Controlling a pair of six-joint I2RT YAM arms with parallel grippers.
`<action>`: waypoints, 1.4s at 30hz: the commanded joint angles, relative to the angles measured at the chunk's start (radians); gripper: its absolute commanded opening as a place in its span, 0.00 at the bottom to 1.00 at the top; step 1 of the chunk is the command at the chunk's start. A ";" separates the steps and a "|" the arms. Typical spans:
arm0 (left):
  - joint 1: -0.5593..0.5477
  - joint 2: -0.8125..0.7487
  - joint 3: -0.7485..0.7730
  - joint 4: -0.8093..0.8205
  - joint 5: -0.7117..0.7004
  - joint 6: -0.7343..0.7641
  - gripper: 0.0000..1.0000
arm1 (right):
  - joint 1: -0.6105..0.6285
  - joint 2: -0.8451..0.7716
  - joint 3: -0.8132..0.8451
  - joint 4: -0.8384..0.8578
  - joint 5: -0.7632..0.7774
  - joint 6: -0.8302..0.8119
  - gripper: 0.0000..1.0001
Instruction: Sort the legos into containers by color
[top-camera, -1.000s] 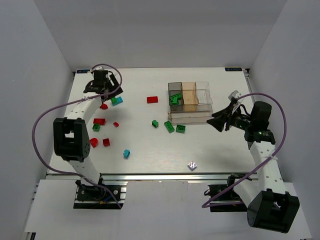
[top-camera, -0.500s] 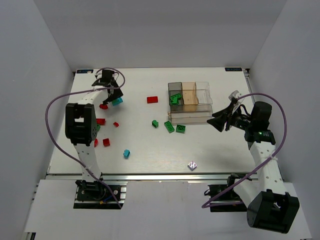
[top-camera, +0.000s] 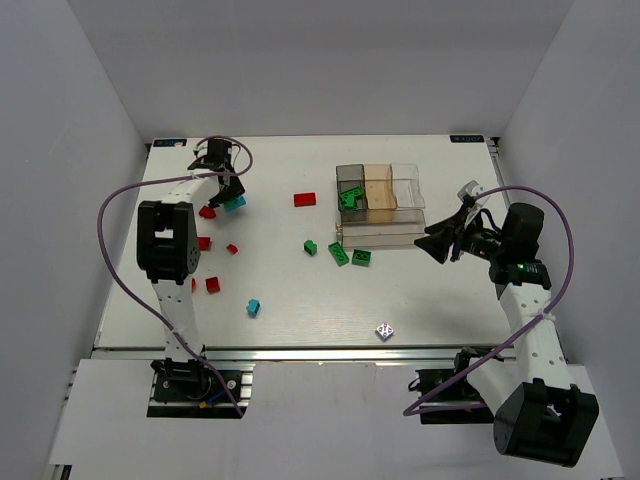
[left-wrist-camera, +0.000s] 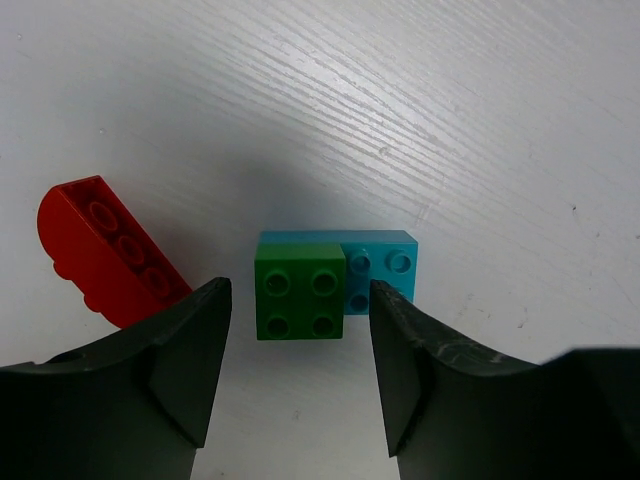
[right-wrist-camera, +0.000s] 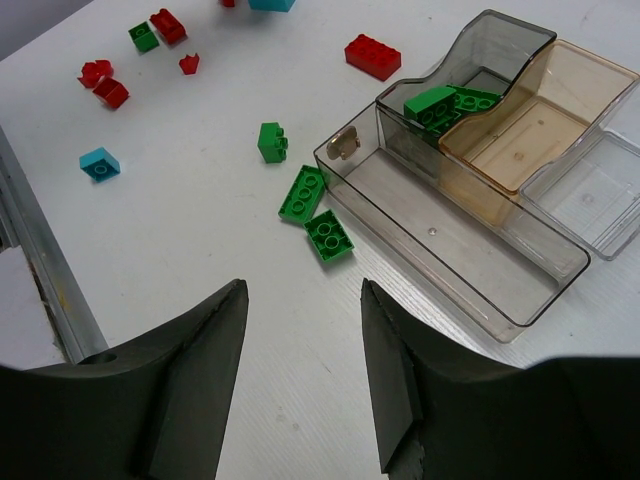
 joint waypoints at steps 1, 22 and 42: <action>0.002 -0.013 0.033 -0.004 -0.015 0.009 0.67 | -0.001 -0.005 -0.003 0.011 0.000 -0.011 0.55; -0.051 -0.384 -0.239 0.273 0.630 0.091 0.00 | 0.069 0.022 0.000 0.075 -0.062 0.200 0.51; -0.387 -0.628 -0.499 0.532 0.790 -0.014 0.00 | 0.496 0.306 0.308 0.177 0.375 0.702 0.75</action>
